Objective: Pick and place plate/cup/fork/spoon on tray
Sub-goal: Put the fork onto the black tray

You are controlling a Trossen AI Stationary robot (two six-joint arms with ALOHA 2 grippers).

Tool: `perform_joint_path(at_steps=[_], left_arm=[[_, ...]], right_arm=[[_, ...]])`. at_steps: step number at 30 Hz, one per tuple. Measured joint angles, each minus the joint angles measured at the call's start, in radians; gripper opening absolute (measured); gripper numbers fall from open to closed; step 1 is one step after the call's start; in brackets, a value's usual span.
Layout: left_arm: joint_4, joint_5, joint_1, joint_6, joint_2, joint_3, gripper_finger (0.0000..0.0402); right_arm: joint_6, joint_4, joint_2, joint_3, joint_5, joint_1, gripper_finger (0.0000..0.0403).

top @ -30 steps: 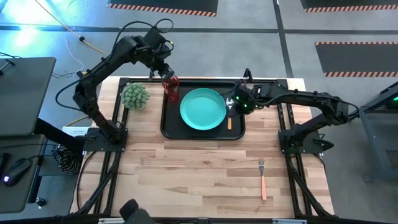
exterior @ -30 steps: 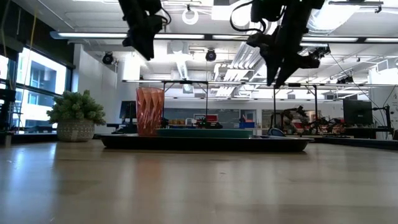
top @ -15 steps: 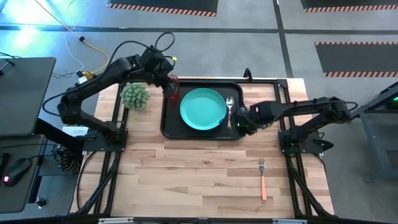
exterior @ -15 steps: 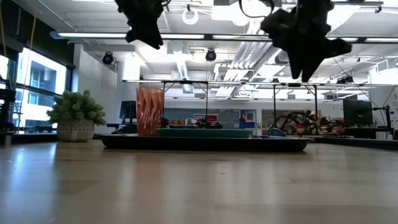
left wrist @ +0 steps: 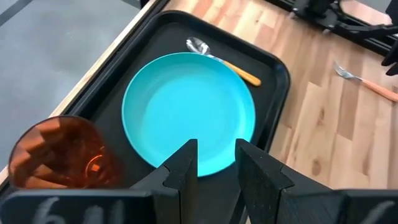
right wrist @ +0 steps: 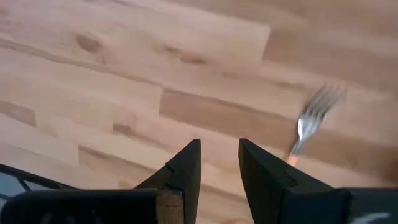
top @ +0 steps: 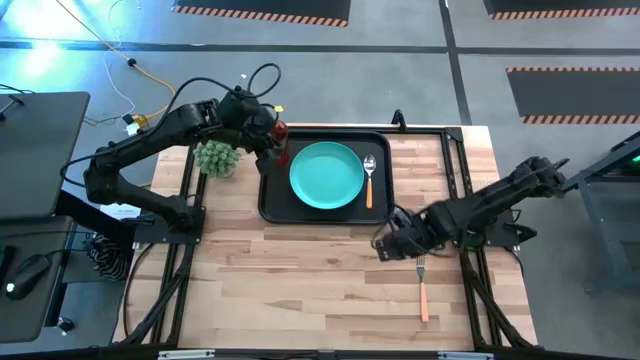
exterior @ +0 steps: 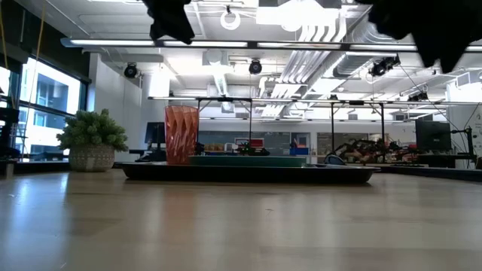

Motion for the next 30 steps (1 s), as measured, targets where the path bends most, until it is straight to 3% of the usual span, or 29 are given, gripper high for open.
perform_joint_path(at_steps=[8, 14, 24, 30], left_arm=[[0.0, 0.0, -0.066, 0.0, -0.007, 0.0, 0.0099], [0.002, -0.001, -0.108, 0.0, -0.007, 0.0, 0.0099], [0.002, -0.001, -0.146, 0.0, -0.006, 0.0, 0.0099], [0.003, -0.001, -0.155, 0.001, -0.006, 0.0, 0.0099]], right_arm=[[0.291, -0.003, 0.019, -0.001, 0.049, 0.194, 0.01], [0.393, -0.018, 0.065, -0.001, 0.041, 0.3, 0.01], [0.57, 0.003, 0.159, -0.001, -0.027, 0.401, 0.01], [0.584, 0.0, 0.217, -0.001, -0.045, 0.413, 0.01]])
